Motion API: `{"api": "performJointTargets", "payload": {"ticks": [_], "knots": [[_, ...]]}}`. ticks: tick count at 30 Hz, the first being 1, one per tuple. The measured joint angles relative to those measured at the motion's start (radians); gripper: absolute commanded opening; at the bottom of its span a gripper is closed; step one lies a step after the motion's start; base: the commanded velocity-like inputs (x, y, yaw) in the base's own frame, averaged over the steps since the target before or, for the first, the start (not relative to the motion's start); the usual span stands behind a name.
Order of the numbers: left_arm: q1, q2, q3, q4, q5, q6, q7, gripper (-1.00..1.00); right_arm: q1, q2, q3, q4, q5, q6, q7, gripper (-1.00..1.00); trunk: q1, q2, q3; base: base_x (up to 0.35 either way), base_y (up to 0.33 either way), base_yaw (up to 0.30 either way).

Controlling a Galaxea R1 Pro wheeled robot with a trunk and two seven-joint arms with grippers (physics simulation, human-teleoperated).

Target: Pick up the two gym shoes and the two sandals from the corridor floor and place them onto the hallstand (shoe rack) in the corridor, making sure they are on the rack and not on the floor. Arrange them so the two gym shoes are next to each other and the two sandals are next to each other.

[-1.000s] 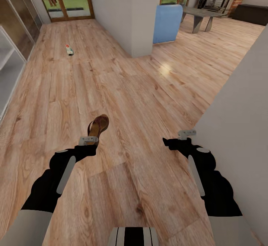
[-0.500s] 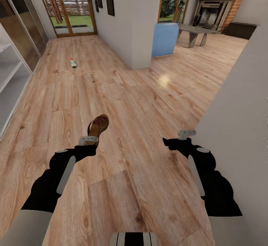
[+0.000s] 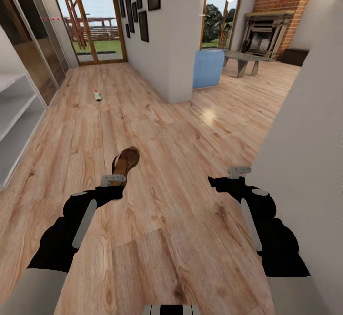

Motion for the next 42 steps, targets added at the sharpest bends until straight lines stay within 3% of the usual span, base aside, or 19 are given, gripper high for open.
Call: {"api": "performJointTargets", "payload": {"ticks": [33, 42], "knots": [[0.0, 0.0, -0.001, 0.0, 0.0, 0.0, 0.0, -1.0, 0.0, 0.0, 0.0, 0.0, 0.0, 0.0, 0.0, 1.0, -0.015, 0.008, 0.181, 0.0, 0.0, 0.0], [0.0, 0.0, -0.001, 0.0, 0.0, 0.0, 0.0, -1.0, 0.0, 0.0, 0.0, 0.0, 0.0, 0.0, 0.001, 1.0, -0.015, 0.008, 0.196, 0.0, 0.0, 0.0]]}}
